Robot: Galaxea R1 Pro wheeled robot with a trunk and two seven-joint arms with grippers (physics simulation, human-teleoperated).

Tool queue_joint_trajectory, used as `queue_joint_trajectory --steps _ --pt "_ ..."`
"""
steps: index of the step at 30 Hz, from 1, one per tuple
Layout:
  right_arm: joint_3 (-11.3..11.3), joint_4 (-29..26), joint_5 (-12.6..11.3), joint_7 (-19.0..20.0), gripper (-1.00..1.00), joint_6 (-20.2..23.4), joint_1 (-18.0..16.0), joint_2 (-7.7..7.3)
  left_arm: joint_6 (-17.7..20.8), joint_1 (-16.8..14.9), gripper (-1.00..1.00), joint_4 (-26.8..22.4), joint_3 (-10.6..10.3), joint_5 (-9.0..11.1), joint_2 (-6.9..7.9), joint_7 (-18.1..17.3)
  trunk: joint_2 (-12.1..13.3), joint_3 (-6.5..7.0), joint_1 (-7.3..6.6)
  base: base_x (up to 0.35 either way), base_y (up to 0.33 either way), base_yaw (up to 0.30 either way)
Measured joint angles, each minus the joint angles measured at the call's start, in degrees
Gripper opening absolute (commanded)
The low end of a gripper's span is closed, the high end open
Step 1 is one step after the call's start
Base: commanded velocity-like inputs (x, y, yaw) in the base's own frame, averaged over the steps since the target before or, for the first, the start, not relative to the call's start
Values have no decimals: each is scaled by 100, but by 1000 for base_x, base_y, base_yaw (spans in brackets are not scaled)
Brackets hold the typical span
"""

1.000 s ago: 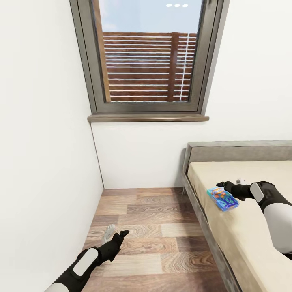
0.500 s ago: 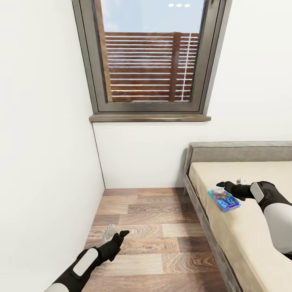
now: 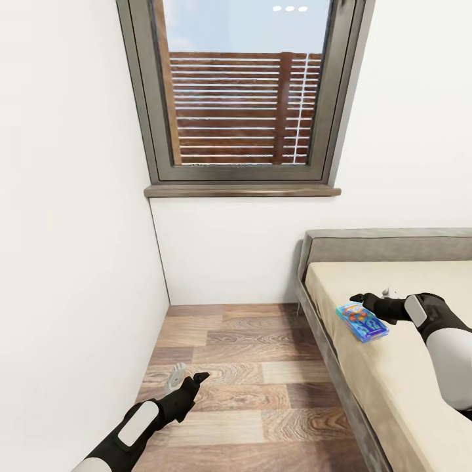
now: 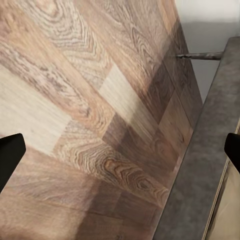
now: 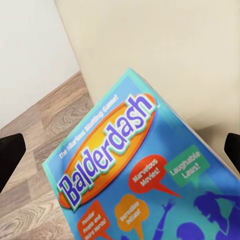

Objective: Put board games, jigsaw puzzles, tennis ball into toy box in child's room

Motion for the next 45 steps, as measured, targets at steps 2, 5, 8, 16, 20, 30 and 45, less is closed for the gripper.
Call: queue_joint_trajectory --steps 2,5,8,16,20,30,45 --pt "0 0 1 0 100 -1 0 0 -1 0 100 0 -1 0 0 0 0 0 0 0 0 1" --pt "-1 0 3 0 100 -2 0 0 -2 0 100 0 -3 0 0 0 0 0 0 0 0 0" --pt "-1 0 4 0 100 -2 0 0 -1 0 100 0 -2 0 0 0 0 0 0 0 0 0" --pt "-1 -22 5 0 100 -4 -2 -21 -2 0 100 0 -5 -1 -2 0 0 0 0 0 0 0" --pt "0 -126 5 4 100 3 2 -86 -3 0 100 0 -8 -3 -8 -1 0 0 0 0 0 0" --pt "-71 -1159 -67 141 100 154 345 -669 -4 -3 100 -16 -144 -125 -32 -11 0 0 0 0 0 0" --pt "-140 -1924 -193 473 100 255 859 -590 -128 -1 100 -255 -342 -156 -45 -103 0 0 0 0 0 0"
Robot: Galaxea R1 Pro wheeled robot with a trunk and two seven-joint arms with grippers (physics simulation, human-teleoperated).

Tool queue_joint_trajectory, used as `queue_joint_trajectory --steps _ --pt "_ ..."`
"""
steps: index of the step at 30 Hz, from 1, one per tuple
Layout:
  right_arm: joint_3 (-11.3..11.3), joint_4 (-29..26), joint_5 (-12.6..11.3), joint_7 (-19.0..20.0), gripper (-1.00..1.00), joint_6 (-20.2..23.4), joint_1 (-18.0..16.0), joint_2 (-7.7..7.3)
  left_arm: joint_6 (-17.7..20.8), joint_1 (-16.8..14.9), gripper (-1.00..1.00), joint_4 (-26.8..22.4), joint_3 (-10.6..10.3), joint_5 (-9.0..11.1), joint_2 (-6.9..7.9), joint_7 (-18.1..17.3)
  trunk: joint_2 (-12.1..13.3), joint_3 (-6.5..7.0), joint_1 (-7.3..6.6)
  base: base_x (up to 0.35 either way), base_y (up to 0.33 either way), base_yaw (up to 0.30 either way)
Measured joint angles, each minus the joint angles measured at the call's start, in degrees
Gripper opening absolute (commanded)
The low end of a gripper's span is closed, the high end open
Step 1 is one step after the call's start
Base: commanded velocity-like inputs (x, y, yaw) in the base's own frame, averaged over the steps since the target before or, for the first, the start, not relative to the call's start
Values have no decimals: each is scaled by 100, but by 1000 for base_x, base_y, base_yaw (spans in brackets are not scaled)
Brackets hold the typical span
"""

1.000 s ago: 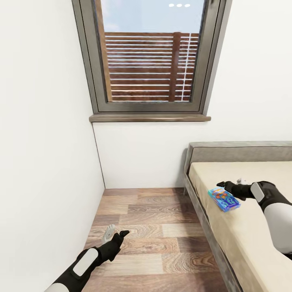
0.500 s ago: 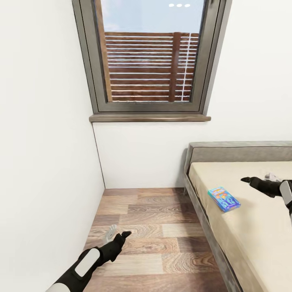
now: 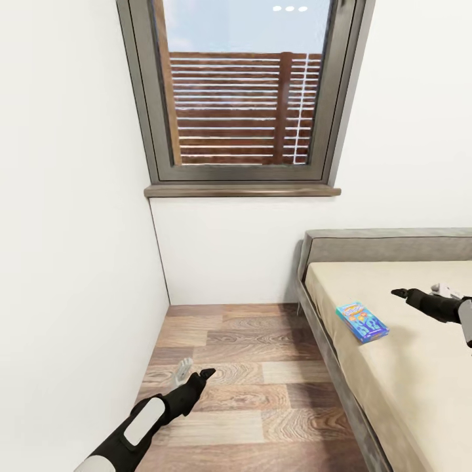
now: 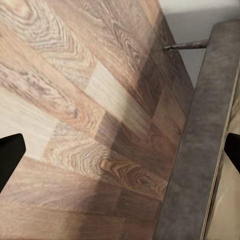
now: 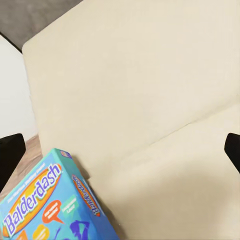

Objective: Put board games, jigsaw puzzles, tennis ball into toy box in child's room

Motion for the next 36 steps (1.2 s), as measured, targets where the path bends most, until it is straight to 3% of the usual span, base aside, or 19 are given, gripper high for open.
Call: queue_joint_trajectory --steps 36 --pt "0 0 0 0 100 0 0 0 0 0 100 0 0 0 0 0 0 0 0 0 0 0"
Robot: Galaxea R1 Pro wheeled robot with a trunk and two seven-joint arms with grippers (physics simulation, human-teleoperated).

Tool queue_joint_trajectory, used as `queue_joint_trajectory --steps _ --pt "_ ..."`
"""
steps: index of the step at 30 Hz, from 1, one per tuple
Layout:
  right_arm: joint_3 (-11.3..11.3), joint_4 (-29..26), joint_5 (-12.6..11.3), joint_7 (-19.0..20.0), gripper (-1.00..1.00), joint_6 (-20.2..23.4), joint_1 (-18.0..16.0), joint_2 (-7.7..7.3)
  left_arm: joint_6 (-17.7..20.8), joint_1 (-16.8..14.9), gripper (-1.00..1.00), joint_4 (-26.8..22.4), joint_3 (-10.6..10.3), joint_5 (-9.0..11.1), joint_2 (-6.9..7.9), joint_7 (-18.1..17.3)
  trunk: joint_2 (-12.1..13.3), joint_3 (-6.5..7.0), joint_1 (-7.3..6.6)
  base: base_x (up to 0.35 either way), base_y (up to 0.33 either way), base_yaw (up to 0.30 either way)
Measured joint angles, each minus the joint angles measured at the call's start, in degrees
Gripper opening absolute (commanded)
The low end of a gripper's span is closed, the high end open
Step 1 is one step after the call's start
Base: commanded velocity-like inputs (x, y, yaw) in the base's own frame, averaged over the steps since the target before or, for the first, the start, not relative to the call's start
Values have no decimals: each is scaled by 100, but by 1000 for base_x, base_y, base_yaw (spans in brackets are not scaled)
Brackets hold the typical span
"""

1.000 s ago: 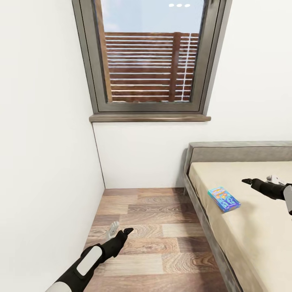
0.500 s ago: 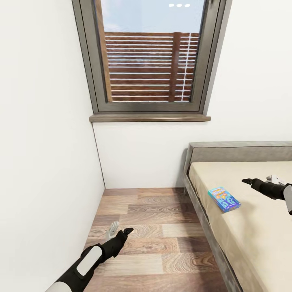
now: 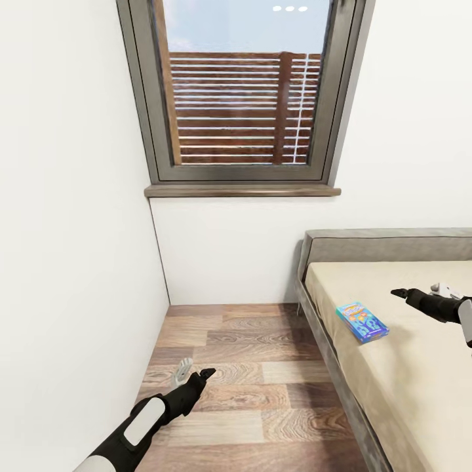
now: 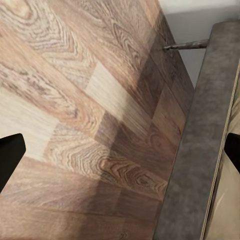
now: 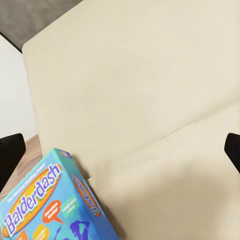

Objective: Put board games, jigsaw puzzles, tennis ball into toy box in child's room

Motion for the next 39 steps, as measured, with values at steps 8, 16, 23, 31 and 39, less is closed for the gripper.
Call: queue_joint_trajectory --steps 8,16,23,31,39 --pt "-29 119 11 1 100 -19 -53 -70 36 -14 100 6 42 -33 -3 71 0 0 0 0 0 0" --pt "-49 34 4 22 100 -17 176 -93 69 -28 100 -253 58 -85 -47 102 0 0 0 0 0 0" --pt "-56 -57 1 27 100 -16 241 -100 78 -32 100 -324 59 -104 -60 111 0 0 0 0 0 0" --pt "-64 -241 0 28 100 2 289 -99 82 -34 100 -354 59 -112 -66 115 0 0 0 0 0 0" --pt "-67 -365 0 26 100 34 325 -96 84 -34 100 -364 59 -115 -68 115 0 0 0 0 0 0"
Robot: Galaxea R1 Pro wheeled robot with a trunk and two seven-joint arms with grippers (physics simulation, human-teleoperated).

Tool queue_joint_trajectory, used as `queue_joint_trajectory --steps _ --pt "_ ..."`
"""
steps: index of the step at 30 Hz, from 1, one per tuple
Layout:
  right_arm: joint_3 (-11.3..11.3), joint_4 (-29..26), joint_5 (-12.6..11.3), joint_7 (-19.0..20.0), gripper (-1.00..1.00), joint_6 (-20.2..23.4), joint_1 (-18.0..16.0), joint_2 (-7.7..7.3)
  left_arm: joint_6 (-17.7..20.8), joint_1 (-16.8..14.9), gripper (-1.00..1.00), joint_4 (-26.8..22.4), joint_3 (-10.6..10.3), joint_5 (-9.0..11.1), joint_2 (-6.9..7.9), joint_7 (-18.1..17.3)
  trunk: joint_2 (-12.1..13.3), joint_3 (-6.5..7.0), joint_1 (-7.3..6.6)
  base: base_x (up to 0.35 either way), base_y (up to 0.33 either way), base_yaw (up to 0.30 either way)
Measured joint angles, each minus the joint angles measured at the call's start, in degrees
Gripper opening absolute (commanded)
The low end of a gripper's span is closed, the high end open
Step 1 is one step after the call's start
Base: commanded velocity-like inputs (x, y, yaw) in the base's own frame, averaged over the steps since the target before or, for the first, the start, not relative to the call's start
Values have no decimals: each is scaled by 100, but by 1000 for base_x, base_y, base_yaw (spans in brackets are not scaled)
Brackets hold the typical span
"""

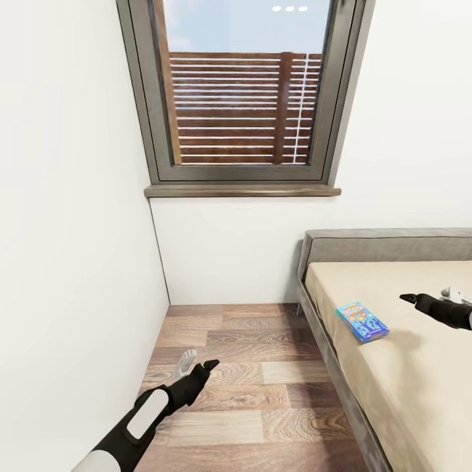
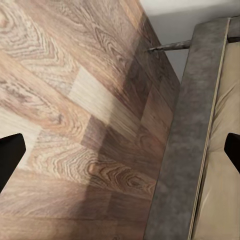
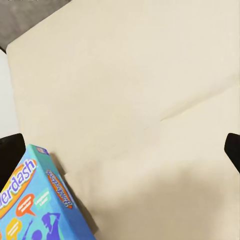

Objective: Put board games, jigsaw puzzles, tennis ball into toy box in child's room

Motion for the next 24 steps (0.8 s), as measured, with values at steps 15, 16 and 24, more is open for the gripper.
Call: queue_joint_trajectory --steps 15,16,24 --pt "-10 -278 -5 4 100 20 64 8 1 0 100 -4 0 0 -1 1 0 0 -1 37 0 0" --pt "-11 -285 -5 3 100 21 66 8 1 0 100 -4 0 0 -1 1 0 0 -2 154 0 0" --pt "-11 -305 -6 4 100 21 71 18 1 0 100 -4 0 -7 -1 2 0 0 -3 249 0 0"
